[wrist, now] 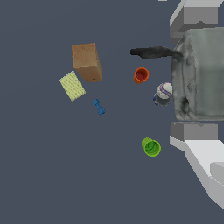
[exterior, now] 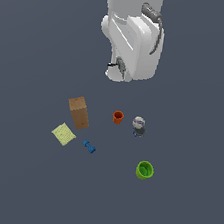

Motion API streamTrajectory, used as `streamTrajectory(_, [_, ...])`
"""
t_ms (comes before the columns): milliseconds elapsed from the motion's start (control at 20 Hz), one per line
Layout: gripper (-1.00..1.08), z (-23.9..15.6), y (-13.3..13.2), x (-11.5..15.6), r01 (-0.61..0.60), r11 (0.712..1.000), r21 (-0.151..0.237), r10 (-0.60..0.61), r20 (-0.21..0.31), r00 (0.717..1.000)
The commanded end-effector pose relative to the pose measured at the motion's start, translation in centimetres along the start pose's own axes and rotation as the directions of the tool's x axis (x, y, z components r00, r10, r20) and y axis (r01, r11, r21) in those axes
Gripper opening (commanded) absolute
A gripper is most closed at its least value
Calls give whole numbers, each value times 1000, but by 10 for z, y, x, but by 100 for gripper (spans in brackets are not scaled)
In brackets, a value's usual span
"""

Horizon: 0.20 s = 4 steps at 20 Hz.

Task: Pick up a designated object from a clutter of objects.

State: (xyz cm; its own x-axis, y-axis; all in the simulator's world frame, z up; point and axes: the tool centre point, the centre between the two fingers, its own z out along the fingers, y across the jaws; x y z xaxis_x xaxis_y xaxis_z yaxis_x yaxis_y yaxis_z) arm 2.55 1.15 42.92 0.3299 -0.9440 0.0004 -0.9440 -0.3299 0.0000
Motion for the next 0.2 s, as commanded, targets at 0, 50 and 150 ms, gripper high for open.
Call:
streamTrajectory(0, [-100,-4,-2,0,0,1000,0,0,0,1000])
streamTrajectory(50, [-100,-5,-2,0,0,1000,0,0,0,1000])
streamTrajectory(150, [-100,-6,-2,0,0,1000,0,0,0,1000])
